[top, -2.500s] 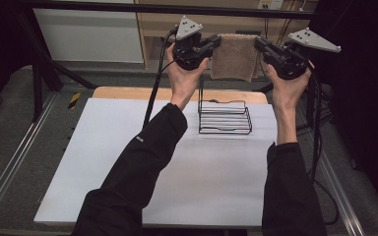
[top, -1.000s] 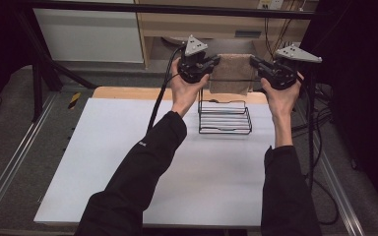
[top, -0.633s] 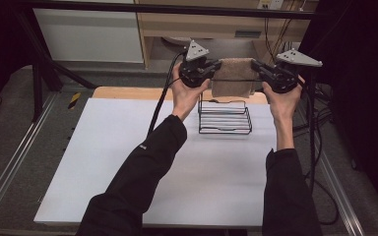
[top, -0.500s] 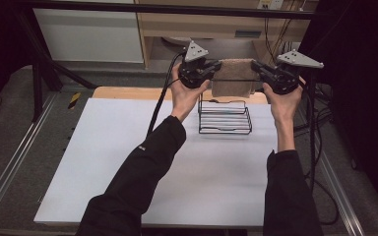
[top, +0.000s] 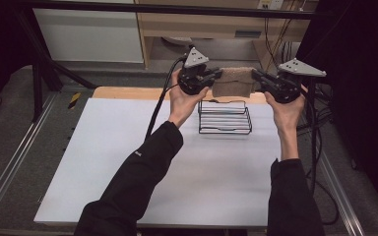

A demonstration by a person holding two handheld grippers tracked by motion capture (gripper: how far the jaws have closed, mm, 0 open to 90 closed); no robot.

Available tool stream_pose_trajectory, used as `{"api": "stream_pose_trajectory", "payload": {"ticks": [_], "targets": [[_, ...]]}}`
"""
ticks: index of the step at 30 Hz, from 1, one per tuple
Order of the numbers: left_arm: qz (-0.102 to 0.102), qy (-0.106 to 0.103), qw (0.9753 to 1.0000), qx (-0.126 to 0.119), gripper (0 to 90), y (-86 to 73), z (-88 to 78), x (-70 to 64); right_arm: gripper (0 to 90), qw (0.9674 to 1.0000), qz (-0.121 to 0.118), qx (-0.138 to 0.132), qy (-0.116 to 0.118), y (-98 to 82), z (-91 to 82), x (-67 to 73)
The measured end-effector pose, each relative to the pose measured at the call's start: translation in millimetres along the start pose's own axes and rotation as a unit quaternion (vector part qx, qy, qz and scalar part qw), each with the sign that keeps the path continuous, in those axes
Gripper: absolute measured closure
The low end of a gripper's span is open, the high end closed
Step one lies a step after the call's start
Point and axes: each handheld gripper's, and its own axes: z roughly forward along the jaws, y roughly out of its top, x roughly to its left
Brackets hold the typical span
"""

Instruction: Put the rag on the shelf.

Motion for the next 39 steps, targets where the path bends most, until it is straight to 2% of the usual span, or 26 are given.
{"api": "stream_pose_trajectory", "payload": {"ticks": [14, 17, 21, 24, 26, 30, 32, 39], "targets": [[0.008, -0.001, 0.9994, 0.035, 81.5, -7.1, -2.3, -8.3, 85.2, 0.9998, 0.004, 0.018, 0.005, -16.7, -4.0, 3.8], [0.000, -0.007, 0.9994, 0.035, 77.8, -4.4, -5.9, -7.4, 85.2, 0.9998, 0.004, 0.019, 0.006, -18.4, -4.1, 4.1], [-0.010, -0.009, 0.9996, 0.025, 75.3, 3.5, -11.4, -5.8, 85.2, 0.9998, 0.003, 0.020, 0.007, -20.3, -3.9, 4.0], [-0.019, -0.013, 0.9996, 0.013, 77.8, 10.6, -13.0, -5.8, 85.2, 0.9998, 0.001, 0.020, 0.007, -21.5, -4.5, 4.4], [-0.013, -0.011, 0.9998, 0.014, 82.1, 14.2, -11.9, -6.9, 85.2, 0.9997, -0.001, 0.021, 0.008, -22.2, -4.2, 4.4], [-0.022, -0.013, 0.9991, 0.034, 88.9, 15.0, -4.6, -7.2, 85.1, 0.9997, -0.003, 0.022, 0.008, -23.4, -4.1, 4.6], [-0.031, -0.017, 0.9984, 0.044, 89.4, 12.9, -1.5, -6.8, 85.0, 0.9997, -0.004, 0.023, 0.009, -24.0, -4.0, 4.3], [-0.035, -0.034, 0.9966, 0.067, 89.5, 2.1, 0.4, -9.0, 83.8, 0.9996, -0.004, 0.025, 0.015, -26.2, -4.7, 4.4]]}}
